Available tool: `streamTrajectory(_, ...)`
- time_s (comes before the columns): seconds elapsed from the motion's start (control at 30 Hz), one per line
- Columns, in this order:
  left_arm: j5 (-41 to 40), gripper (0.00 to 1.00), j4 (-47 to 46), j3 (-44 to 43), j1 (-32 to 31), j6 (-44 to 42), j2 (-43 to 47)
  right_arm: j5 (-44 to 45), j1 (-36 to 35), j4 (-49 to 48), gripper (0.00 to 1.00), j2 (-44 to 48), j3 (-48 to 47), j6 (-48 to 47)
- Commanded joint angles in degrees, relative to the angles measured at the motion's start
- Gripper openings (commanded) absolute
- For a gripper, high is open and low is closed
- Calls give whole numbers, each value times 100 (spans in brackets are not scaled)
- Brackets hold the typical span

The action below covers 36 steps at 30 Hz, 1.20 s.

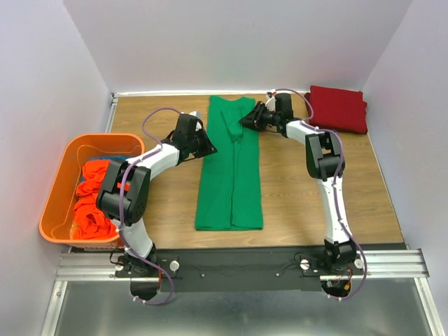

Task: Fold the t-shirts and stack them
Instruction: Fold the tshirt

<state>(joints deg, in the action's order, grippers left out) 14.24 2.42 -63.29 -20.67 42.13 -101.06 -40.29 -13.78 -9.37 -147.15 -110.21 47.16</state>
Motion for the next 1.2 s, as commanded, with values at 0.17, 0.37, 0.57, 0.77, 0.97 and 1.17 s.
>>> streamTrajectory(0.17, 202, 9, -215, 211, -78, 6, 394, -14, -11, -152, 44, 1136, 1220, -67)
streamTrajectory(0.37, 193, 9, -215, 404, -113, 50, 569, -111, -72, -522, 44, 1180, 1827, 110)
streamTrajectory(0.57, 176, 9, -338, 721, -148, 120, 754, 56, -98, -575, 43, 908, 2232, 162)
streamTrajectory(0.77, 167, 9, -391, 923, -157, 146, 921, 48, -98, -575, 43, 872, 2268, 197)
streamTrajectory(0.97, 220, 9, -400, 1028, -166, 164, 1000, 206, -72, -31, 44, 847, 1513, -153)
streamTrajectory(1.17, 211, 9, -321, 1327, -166, 68, 1377, 13, -55, 304, 44, 916, 984, -285)
